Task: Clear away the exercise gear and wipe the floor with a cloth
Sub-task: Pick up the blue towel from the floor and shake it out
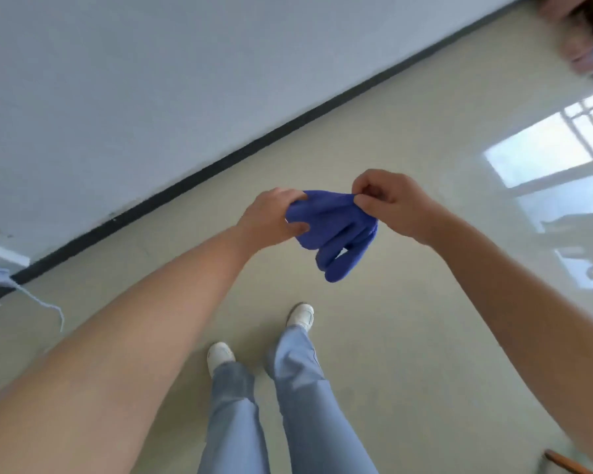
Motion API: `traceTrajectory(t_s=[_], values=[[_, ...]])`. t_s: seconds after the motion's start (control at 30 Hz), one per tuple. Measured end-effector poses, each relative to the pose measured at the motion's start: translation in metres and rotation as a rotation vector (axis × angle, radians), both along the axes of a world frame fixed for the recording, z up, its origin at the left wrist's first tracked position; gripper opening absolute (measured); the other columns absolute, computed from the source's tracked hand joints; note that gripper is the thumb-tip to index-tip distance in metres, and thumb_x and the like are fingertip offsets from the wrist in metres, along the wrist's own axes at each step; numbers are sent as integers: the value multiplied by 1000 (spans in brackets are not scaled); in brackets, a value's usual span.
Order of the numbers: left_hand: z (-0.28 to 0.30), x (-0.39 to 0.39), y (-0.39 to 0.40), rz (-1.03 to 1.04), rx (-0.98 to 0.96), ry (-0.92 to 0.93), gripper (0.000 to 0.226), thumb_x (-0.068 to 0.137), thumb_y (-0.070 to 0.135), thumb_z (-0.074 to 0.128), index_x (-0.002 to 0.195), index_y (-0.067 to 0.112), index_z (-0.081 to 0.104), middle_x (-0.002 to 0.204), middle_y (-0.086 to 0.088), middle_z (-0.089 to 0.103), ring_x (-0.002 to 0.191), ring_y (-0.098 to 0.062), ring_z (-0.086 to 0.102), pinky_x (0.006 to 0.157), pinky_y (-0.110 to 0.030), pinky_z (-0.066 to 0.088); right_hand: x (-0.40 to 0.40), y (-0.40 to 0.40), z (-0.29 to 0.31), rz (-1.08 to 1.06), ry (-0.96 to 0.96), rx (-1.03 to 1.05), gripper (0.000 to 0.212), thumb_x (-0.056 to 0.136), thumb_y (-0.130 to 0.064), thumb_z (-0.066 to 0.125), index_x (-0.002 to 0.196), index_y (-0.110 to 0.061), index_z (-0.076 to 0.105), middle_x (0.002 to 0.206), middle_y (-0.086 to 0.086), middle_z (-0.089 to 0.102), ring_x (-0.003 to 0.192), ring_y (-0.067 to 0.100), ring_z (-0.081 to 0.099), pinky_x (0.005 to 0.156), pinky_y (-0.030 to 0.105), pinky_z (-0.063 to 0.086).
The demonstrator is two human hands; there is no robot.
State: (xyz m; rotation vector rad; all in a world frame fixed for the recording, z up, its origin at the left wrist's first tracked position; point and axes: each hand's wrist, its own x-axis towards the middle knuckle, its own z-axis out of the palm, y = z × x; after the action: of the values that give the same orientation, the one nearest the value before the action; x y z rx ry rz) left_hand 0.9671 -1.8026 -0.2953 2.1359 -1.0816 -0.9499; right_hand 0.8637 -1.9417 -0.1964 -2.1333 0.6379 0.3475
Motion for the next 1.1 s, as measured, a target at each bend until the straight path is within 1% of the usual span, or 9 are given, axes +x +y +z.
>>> traceTrajectory(t_s=[0.13, 0.2, 0.27, 0.33, 0.43, 0.5, 0.73, 0.87, 1.1], values=[[81, -24, -115, -144, 1, 24, 25, 89, 23, 45, 78, 8, 62, 79, -5, 54, 68, -21, 44, 58, -25, 37, -52, -76, 56, -306, -135, -21, 38, 92, 2, 42, 67, -27, 43, 64, -5, 44, 59, 7, 38, 55, 17, 31], [108, -43, -173, -237, -5, 22, 22, 88, 18, 50, 103, 7, 63, 96, -2, 53, 74, -24, 53, 70, -40, 53, -82, -119, 75, -437, -204, -14, 38, 92, 1, 41, 67, -26, 43, 65, -5, 43, 59, 7, 37, 55, 16, 31], [129, -69, -229, -345, 17, 16, 47, 77, 29, 54, 120, 11, 55, 110, 0, 55, 96, -30, 60, 86, -49, 54, -111, -163, 91, -515, -253, -4, 38, 92, 1, 42, 66, -26, 44, 65, -6, 44, 60, 5, 38, 53, 12, 31], [141, -98, -288, -357, -45, 0, 40, 81, 28, 56, 117, 12, 54, 113, -3, 61, 106, -26, 60, 93, -42, 50, -139, -209, 107, -540, -272, 8, 38, 92, 1, 42, 66, -26, 44, 64, -7, 45, 59, 4, 39, 50, 6, 32], [150, -143, -379, -330, -110, 12, 5, 89, 17, 52, 86, 18, 56, 76, 3, 54, 70, -11, 49, 69, -23, 40, -184, -285, 130, -557, -271, 5, 38, 92, 0, 42, 65, -26, 45, 62, -9, 45, 56, 1, 40, 47, 4, 31], [159, -175, -439, -320, -148, 38, 22, 83, 19, 47, 65, 9, 55, 64, -2, 47, 61, -14, 39, 57, -22, 30, -219, -342, 141, -604, -264, -30, 38, 93, -1, 42, 65, -26, 45, 63, -9, 45, 55, -1, 42, 48, 5, 32], [213, -211, -642, -443, -157, 97, 14, 95, 7, 48, 103, 5, 59, 82, -5, 58, 80, -18, 52, 65, -16, 39, -297, -546, 168, -728, -150, -221, 9, 90, -10, 53, 82, -14, 52, 64, -7, 43, 56, 5, 38, 43, 3, 33], [262, -204, -762, -541, -205, 47, 5, 95, 12, 50, 91, 16, 50, 68, 2, 52, 63, -11, 47, 61, -18, 38, -302, -658, 191, -665, -162, -308, 8, 85, -11, 63, 83, -16, 56, 64, -3, 45, 55, 6, 39, 50, 9, 33], [347, -185, -990, -690, -448, -96, 36, 89, 6, 58, 67, 27, 39, 54, 12, 42, 46, 0, 44, 47, -3, 35, -280, -879, 259, -811, -327, -439, 12, 90, -14, 58, 96, -13, 68, 68, 3, 50, 53, 3, 44, 47, 8, 31]])
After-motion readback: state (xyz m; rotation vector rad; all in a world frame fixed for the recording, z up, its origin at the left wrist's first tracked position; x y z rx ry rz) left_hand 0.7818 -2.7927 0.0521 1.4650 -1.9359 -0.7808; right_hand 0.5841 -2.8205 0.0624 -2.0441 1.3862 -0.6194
